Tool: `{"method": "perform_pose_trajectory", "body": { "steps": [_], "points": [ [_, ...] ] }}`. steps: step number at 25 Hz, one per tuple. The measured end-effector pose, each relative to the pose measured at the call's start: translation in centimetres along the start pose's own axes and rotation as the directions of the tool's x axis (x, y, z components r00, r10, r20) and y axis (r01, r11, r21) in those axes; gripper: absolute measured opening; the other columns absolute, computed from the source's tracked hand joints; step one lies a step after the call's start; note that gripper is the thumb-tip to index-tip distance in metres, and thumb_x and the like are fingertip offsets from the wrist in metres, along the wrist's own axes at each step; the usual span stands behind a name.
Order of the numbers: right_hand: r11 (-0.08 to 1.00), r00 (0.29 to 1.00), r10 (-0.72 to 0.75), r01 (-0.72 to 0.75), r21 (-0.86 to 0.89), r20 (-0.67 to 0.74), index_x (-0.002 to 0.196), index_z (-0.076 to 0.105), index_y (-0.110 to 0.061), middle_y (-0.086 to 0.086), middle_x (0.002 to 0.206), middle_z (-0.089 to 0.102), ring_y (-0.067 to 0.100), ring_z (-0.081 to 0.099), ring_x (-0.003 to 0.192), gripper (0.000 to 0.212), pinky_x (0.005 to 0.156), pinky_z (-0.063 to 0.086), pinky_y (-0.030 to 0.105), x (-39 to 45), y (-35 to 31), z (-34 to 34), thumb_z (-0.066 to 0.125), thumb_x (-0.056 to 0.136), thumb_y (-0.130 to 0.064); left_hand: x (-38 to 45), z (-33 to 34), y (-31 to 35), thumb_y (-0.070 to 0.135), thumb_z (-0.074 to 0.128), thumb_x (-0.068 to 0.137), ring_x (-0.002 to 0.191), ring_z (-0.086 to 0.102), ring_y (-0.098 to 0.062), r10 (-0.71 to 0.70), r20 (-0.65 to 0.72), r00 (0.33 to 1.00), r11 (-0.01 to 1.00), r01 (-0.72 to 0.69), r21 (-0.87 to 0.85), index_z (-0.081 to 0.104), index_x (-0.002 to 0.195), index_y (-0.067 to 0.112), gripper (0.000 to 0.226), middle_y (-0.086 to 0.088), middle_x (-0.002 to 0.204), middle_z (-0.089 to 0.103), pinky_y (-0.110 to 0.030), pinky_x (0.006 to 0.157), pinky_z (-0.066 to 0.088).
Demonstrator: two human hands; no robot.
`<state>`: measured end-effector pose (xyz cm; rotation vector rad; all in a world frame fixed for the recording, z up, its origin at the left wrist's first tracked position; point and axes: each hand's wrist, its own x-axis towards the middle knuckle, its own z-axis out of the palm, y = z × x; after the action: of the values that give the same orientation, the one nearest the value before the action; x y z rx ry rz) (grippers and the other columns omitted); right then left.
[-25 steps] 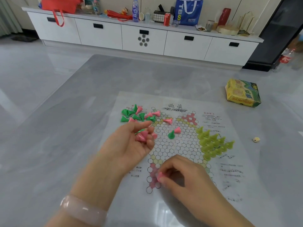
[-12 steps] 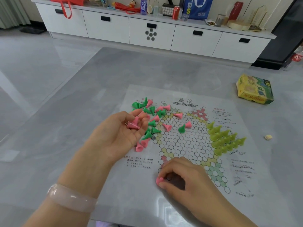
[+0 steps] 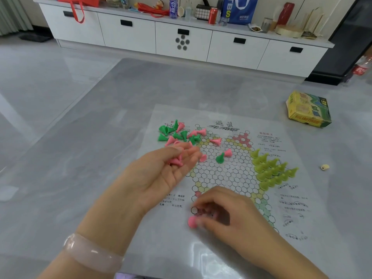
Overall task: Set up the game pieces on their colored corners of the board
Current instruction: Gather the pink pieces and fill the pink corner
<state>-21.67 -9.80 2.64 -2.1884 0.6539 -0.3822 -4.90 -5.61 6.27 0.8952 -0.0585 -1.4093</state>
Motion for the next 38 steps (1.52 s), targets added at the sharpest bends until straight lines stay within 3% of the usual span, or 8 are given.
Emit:
{"method": "perform_pose_trajectory", "body": {
  "steps": [3,7,13,19,24,27,31,38],
  "points": [
    [0.993,0.979,0.040,-0.016,0.120,-0.200,0.082,0.065,-0.033,-0.016,0.086,0.065,0.003,0.059,0.075,0.008,0.065,0.044,0.011,0.6,-0.4,-2.0,0.062,0.080,-0.026,-0.6,0.8,-1.1,0.006,0.051,0.087,0.037,0.047,-0.005,-0.054,0.027,0.998,0.974,0.046,0.223,0.057,0.086,0.001,0.009,-0.008,0.069,0.069,-0.012,0.032,0.038],
    [0.967,0.936,0.102,-0.013,0.256,-0.337,0.086,0.065,-0.034,-0.014,0.081,0.064,0.002,0.058,0.069,0.018,0.063,0.046,0.012,1.4,-0.6,-3.5,0.062,0.083,-0.016,-1.0,1.2,-1.7,0.014,0.050,0.089,0.034,0.034,-0.003,-0.079,0.069,0.994,0.913,0.045,0.404,0.061,0.089,0.005,0.014,-0.001,0.060,0.063,-0.011,0.031,0.023],
    [0.986,0.948,-0.153,0.127,-0.111,-0.279,0.090,0.064,-0.036,-0.014,0.080,0.060,0.004,0.055,0.077,0.016,0.067,0.043,0.011,1.9,-0.9,-3.4,0.059,0.075,-0.037,-1.1,1.4,-2.2,0.021,0.043,0.093,0.031,0.028,-0.005,-0.089,0.065,0.994,0.847,0.042,0.529,0.045,0.065,0.010,0.030,0.000,0.047,0.051,-0.016,0.035,0.015],
    [0.874,0.905,-0.347,0.218,-0.434,-0.244,0.088,0.064,-0.022,-0.009,0.081,0.059,0.002,0.050,0.076,0.014,0.069,0.041,0.013,1.9,-0.3,-2.5,0.055,0.082,-0.030,-1.0,1.1,-2.6,0.018,0.041,0.094,0.031,0.028,-0.005,-0.045,0.041,0.998,0.733,0.005,0.681,0.053,0.063,0.009,0.035,-0.002,0.048,0.054,-0.016,0.037,0.015],
    [0.830,0.915,-0.358,0.222,-0.512,-0.184,0.090,0.061,-0.020,-0.008,0.081,0.061,0.011,0.055,0.076,0.013,0.064,0.046,0.023,1.5,-0.1,-2.2,0.053,0.081,-0.025,-1.2,1.0,-2.5,0.019,0.042,0.095,0.032,0.029,-0.005,-0.073,0.058,0.996,0.676,0.007,0.737,0.051,0.054,0.012,0.043,-0.001,0.044,0.053,-0.016,0.037,0.017],
    [0.916,0.940,-0.265,0.176,-0.361,-0.214,0.082,0.060,-0.021,-0.013,0.074,0.057,0.003,0.052,0.070,0.006,0.063,0.045,0.021,1.2,-0.1,-2.6,0.056,0.078,-0.020,-1.4,1.0,-2.1,0.026,0.041,0.095,0.031,0.031,-0.004,-0.083,0.040,0.996,0.620,0.020,0.785,0.060,0.071,0.011,0.034,0.005,0.039,0.050,-0.015,0.037,0.020],
    [0.998,0.979,-0.061,0.054,-0.039,-0.192,0.080,0.061,-0.028,-0.009,0.073,0.063,0.010,0.059,0.070,0.010,0.064,0.048,0.017,0.2,0.4,-2.7,0.063,0.075,-0.018,-0.4,0.1,-0.7,0.021,0.050,0.089,0.036,0.038,-0.008,0.085,-0.129,0.988,0.788,0.013,0.616,0.063,0.100,0.014,0.018,0.001,0.051,0.051,-0.017,0.034,0.028],
    [0.993,0.997,-0.012,0.002,-0.121,-0.082,0.083,0.060,-0.033,-0.018,0.085,0.065,0.002,0.058,0.082,0.009,0.070,0.042,0.012,-0.8,1.2,-1.2,0.056,0.076,-0.038,-0.2,-0.4,0.2,-0.014,0.032,0.086,0.078,0.063,-0.023,0.101,-0.149,0.984,0.962,-0.059,0.267,0.057,0.090,-0.001,0.028,-0.019,0.094,0.060,-0.022,0.058,0.058]
  ]
}}
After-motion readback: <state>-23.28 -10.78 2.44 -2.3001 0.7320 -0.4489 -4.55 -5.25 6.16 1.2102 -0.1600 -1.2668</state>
